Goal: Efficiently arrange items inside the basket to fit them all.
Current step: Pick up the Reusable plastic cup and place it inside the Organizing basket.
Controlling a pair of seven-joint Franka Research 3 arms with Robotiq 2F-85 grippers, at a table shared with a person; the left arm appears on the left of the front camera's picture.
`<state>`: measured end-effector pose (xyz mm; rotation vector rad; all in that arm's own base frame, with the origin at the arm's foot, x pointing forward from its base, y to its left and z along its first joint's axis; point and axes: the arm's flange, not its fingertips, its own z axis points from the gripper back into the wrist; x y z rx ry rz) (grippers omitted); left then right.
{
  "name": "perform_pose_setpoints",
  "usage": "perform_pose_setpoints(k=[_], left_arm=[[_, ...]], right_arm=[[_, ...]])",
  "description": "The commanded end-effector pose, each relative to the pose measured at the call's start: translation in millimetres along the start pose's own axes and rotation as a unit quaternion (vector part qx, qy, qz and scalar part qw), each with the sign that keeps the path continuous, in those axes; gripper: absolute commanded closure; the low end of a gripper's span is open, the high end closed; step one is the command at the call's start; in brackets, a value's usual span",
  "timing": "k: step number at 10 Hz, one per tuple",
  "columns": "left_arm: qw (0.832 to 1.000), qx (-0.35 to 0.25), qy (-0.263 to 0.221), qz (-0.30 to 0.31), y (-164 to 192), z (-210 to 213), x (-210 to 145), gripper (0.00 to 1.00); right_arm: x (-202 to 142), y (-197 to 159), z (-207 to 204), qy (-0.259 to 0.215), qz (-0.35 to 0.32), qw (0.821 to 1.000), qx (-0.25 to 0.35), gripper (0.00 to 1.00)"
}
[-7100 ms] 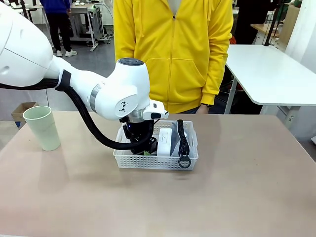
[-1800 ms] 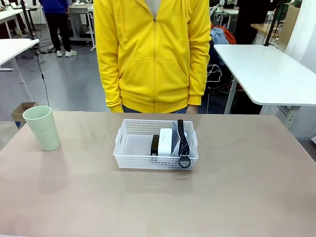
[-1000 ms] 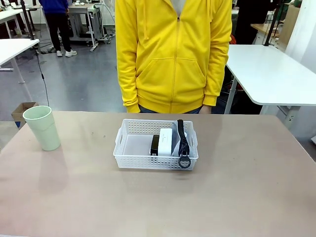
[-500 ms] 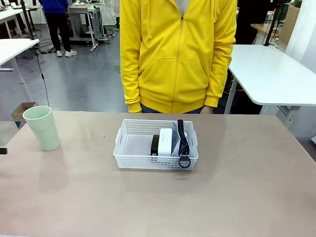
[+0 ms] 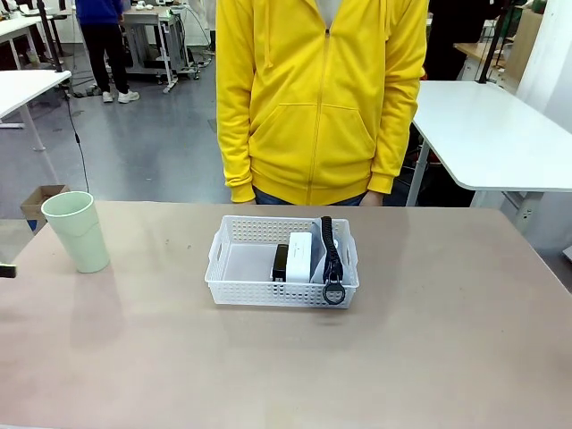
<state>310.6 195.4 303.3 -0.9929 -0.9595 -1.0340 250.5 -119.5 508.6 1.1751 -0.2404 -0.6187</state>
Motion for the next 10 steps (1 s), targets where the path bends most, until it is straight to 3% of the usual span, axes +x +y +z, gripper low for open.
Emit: perform_pose_setpoints(k=[1,3,6,10], left_arm=[[0.999,-0.008,-0.004,-0.048,25.4,-13.0,-13.6,0.0],[0.999,-0.001,0.013,-0.029,46.5,-21.8,-32.2,0.0],[0.996,-0.017,0.01,-0.082,59.0,-39.4,-48.7,0.0],[0.993,0.106,0.032,-0.036,90.2,-26.0,-58.4,0.0]], right_arm=[[-0.1,4.3,-0.1,0.0,-0.001,1.0,0.011,0.0],[-0.1,4.3,-0.1,0.0,-0.001,1.0,0.011,0.0],[-0.1,4.3,-0.1,0.0,-0.001,1.0,0.011,0.0],[-0.1,4.3,-0.1,0.0,-0.001,1.0,0.011,0.0]])
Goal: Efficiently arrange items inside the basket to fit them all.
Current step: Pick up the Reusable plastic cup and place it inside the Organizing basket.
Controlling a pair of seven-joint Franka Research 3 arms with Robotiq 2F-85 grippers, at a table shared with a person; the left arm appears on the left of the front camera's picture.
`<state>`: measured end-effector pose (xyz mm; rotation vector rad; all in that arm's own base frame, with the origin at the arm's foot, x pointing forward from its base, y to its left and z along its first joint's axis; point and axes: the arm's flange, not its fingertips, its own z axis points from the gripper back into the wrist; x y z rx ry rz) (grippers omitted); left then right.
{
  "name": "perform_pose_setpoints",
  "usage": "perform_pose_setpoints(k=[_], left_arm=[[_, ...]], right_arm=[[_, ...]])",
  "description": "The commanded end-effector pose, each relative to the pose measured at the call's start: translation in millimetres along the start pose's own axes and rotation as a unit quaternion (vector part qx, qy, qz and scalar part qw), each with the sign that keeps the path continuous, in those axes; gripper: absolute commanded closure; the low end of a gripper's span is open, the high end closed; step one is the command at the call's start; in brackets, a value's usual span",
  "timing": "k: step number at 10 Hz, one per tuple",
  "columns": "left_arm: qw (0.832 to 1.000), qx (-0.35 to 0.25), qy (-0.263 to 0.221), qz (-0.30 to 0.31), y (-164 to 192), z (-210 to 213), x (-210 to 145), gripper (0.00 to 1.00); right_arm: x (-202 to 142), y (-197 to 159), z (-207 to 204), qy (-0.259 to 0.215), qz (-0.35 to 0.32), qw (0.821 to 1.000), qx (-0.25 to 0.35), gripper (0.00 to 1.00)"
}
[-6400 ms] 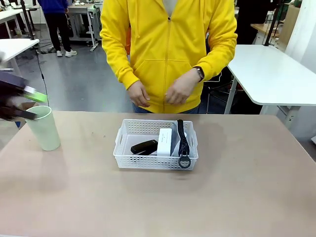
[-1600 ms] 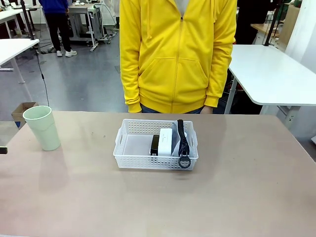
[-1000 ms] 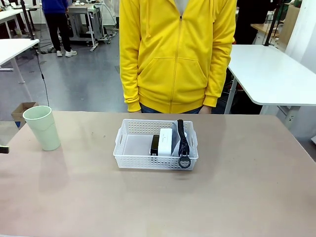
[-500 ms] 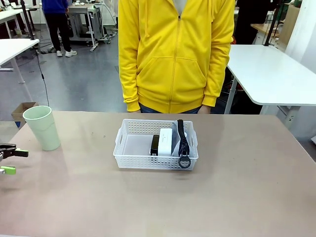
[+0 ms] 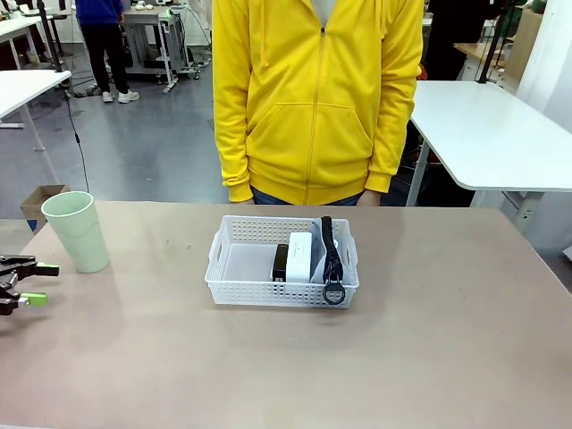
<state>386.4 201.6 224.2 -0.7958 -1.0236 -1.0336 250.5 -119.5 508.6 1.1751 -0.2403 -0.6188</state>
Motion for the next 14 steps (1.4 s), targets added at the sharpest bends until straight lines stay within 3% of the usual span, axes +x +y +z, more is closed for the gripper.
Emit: perform_pose_setpoints(k=[1,2,5,14], left_arm=[[0.999,0.05,0.005,0.006,3.7,6.6,2.7,0.0],[0.996,0.088,0.005,-0.003,9.5,7.6,3.1,0.0],[0.991,0.128,-0.003,-0.03,22.4,-4.1,5.0,0.0],[0.992,0.118,-0.011,-0.053,29.9,-34.9,3.1,0.0]], right_arm=[[-0.1,4.4,-0.1,0.0,-0.001,1.0,0.011,0.0],[-0.1,4.4,-0.1,0.0,-0.001,1.0,0.011,0.0],[-0.1,4.4,-0.1,0.0,-0.001,1.0,0.011,0.0],[-0.1,4.4,-0.1,0.0,-0.001,1.0,0.011,0.0]])
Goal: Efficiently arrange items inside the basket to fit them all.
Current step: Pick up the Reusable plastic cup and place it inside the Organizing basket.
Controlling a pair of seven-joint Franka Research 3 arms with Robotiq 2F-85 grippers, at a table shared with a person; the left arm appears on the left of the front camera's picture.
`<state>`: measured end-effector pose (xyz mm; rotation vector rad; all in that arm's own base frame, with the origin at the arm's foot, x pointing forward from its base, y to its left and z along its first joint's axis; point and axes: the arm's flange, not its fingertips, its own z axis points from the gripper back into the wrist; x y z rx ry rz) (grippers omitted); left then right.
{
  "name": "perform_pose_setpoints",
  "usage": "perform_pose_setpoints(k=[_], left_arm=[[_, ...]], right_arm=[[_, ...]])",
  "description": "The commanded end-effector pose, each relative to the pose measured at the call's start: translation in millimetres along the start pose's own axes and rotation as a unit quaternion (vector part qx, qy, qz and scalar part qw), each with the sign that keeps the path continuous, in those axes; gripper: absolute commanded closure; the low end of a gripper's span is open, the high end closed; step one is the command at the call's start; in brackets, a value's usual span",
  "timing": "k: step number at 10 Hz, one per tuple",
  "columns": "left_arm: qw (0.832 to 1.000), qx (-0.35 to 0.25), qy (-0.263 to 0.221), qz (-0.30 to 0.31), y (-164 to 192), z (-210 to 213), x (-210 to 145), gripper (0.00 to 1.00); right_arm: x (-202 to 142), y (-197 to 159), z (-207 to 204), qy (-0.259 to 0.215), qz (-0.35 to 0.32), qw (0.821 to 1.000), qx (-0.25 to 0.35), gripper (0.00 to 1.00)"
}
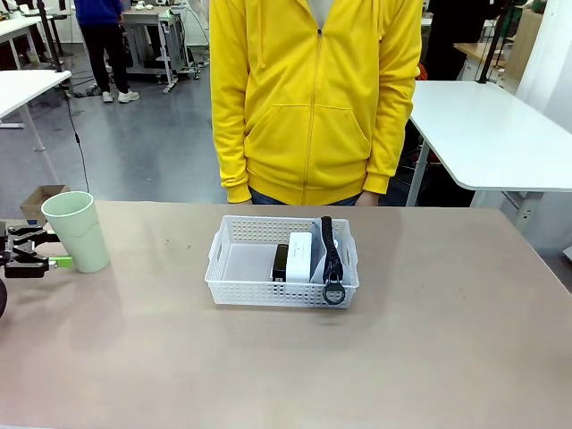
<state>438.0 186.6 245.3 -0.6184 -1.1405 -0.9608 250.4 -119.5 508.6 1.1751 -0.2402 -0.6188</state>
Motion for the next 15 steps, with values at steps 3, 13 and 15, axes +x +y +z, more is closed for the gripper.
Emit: perform_pose_setpoints(k=[3,13,15], left_arm=[[0.999,0.022,-0.017,-0.031,-17.3,-20.3,-27.4,0.0],[0.997,0.014,-0.069,-0.039,-21.2,-44.3,-14.7,0.0],[0.996,0.013,-0.084,-0.031,-19.6,-46.1,-14.4,0.0]], right_arm=[[-0.1,4.4,-0.1,0.0,-0.001,1.0,0.011,0.0],[-0.1,4.4,-0.1,0.0,-0.001,1.0,0.011,0.0],[-0.1,4.4,-0.1,0.0,-0.001,1.0,0.011,0.0]])
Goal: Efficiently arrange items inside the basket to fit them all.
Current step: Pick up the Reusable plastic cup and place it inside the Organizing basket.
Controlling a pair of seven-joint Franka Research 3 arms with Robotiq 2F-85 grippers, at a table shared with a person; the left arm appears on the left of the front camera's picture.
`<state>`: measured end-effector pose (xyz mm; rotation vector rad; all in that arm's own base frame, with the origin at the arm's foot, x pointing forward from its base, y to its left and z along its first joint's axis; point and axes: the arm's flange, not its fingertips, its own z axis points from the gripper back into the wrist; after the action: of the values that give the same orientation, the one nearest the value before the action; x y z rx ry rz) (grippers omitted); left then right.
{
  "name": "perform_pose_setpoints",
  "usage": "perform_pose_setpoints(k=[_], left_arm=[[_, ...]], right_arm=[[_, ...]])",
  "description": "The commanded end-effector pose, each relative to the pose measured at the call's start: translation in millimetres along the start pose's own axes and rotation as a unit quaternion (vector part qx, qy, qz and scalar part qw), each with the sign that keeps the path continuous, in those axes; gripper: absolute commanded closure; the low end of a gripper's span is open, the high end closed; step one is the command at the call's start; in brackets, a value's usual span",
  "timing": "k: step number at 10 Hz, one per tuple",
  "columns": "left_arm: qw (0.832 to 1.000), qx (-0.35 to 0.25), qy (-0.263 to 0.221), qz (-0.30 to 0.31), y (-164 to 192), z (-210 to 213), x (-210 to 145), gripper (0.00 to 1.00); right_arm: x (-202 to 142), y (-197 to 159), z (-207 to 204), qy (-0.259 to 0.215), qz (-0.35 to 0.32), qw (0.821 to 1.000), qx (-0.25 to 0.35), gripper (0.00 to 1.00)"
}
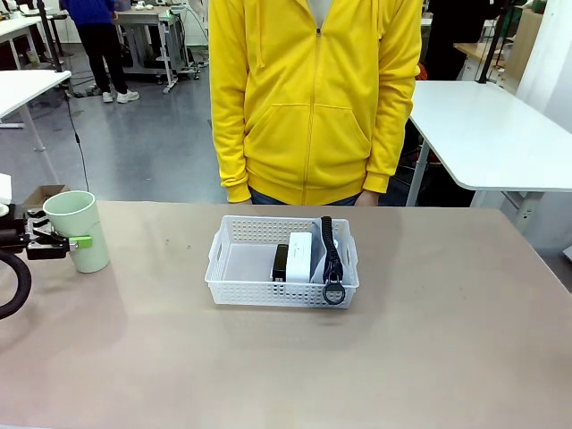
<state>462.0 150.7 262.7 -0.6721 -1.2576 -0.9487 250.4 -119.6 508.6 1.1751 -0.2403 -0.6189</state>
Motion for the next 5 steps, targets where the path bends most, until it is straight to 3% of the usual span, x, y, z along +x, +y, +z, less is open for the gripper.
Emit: perform_pose_setpoints(k=[1,3,4,5], left_arm=[[0.999,0.008,-0.035,-0.014,-25.3,-6.3,-45.1,0.0],[0.999,0.001,-0.036,-0.018,-25.8,-6.6,-44.2,0.0],[0.999,-0.002,-0.035,-0.026,-26.6,-5.6,-43.2,0.49],[0.999,-0.005,-0.035,-0.027,-27.0,-5.0,-42.6,0.58]], right_arm=[[-0.1,4.4,-0.1,0.0,-0.001,1.0,0.011,0.0],[-0.1,4.4,-0.1,0.0,-0.001,1.0,0.011,0.0],[-0.1,4.4,-0.1,0.0,-0.001,1.0,0.011,0.0],[-0.1,4.4,-0.1,0.0,-0.001,1.0,0.011,0.0]])
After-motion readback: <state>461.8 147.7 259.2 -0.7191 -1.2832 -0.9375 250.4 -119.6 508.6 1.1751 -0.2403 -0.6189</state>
